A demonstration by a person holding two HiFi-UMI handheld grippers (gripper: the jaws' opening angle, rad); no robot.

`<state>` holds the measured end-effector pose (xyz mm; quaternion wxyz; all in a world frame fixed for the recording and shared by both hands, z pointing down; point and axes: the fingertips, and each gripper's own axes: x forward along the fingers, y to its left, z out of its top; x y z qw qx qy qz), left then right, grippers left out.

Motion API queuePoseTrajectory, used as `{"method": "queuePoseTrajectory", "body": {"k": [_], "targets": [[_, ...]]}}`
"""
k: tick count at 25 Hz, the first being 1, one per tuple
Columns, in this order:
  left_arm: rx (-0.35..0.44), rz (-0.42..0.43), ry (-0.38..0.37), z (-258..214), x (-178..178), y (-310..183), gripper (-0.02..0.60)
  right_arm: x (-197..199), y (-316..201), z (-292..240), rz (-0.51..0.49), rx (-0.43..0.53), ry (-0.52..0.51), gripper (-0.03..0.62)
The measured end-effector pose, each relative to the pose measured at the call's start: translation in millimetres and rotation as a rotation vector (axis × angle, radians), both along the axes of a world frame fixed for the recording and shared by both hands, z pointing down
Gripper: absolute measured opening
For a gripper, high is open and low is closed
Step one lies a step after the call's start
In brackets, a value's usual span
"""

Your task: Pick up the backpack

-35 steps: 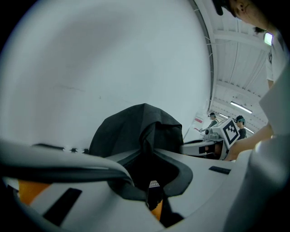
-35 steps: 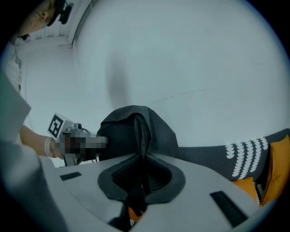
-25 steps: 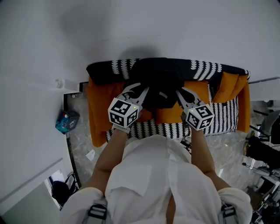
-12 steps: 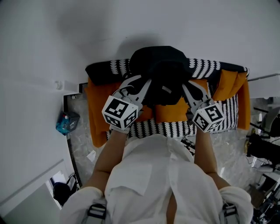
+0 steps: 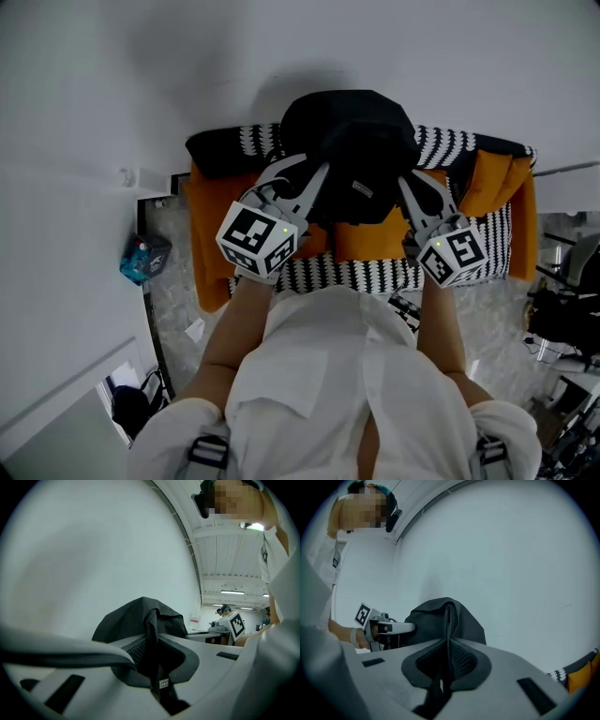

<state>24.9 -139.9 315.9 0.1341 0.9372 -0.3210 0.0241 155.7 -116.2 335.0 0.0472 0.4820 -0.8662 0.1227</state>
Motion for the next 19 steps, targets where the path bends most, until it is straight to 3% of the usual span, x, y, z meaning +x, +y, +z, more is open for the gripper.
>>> {"method": "queuePoseTrajectory", "body": {"k": [19], "targets": [[-0.030,-0.006,0.016,9.9,-2.3,-2.4,0.043,-3.0,-0.1,9.0,-0.007,-0.019,0.003,0.040]]}}
